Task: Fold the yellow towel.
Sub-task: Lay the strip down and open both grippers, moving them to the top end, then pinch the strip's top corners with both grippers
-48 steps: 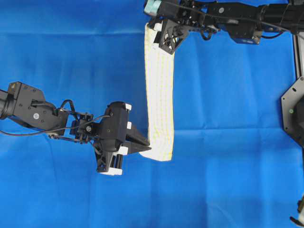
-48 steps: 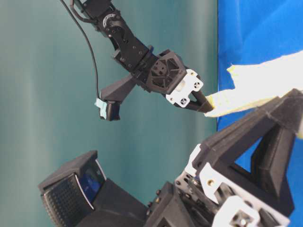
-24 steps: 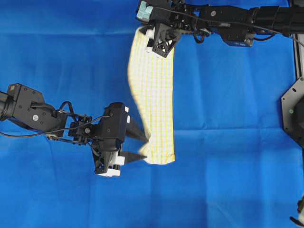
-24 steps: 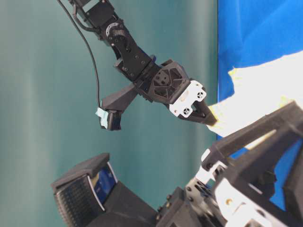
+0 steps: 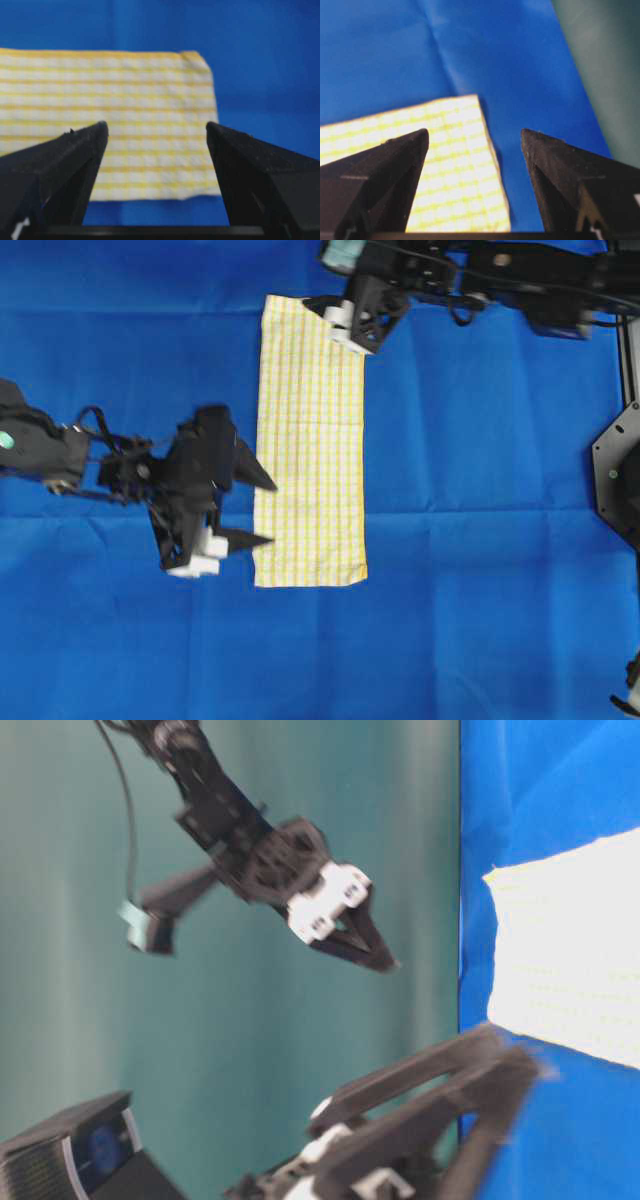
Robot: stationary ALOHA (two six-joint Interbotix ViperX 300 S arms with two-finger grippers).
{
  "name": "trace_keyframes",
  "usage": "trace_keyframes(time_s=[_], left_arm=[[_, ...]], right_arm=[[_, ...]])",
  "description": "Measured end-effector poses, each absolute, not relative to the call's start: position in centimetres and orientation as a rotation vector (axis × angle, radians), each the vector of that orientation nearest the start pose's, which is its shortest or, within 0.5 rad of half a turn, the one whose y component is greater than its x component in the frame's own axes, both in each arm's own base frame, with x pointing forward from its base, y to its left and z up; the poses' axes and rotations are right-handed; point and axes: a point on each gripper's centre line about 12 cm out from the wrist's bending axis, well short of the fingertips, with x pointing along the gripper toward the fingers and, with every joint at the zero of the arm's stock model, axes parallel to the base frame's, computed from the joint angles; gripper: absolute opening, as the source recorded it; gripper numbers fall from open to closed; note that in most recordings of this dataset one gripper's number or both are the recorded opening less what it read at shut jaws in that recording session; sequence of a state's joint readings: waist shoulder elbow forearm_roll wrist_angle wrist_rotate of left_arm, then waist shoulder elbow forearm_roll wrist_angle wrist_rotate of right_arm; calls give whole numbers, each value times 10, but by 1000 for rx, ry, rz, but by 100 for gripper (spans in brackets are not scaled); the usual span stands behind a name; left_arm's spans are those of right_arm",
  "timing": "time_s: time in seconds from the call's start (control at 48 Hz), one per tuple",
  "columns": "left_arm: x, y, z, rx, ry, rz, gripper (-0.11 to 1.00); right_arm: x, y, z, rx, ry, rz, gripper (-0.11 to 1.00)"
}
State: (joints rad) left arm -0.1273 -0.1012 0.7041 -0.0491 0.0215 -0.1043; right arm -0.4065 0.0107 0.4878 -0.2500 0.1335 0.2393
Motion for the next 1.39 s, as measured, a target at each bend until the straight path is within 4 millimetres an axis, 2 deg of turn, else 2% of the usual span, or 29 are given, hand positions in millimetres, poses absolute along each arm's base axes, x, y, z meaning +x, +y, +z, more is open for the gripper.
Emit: trace_keyframes(time_s=[0.083, 0.208, 0.479, 0.604, 0.833, 0.999, 1.228, 1.395], left_arm=[[365, -34, 203, -102, 603, -50, 73], [361, -13, 210, -71, 579, -11, 76], [356, 20, 210, -17, 567, 54, 84], [350, 33, 209, -24, 566, 92, 84], [346, 47, 211, -33, 536, 132, 85], [347, 53, 212, -31, 524, 147, 85], [348, 95, 193, -41, 525, 257, 85], [352, 133, 169, -57, 518, 351, 85]], right_arm=[[375, -157, 224, 99, 600, -404, 75], [362, -135, 229, 91, 564, -360, 75], [334, -87, 229, 90, 500, -255, 75], [322, -77, 229, 101, 475, -236, 74], [318, -77, 232, 106, 457, -240, 75], [318, -82, 226, 112, 475, -255, 75], [322, -123, 208, 165, 521, -370, 75], [326, -159, 184, 210, 579, -457, 75]])
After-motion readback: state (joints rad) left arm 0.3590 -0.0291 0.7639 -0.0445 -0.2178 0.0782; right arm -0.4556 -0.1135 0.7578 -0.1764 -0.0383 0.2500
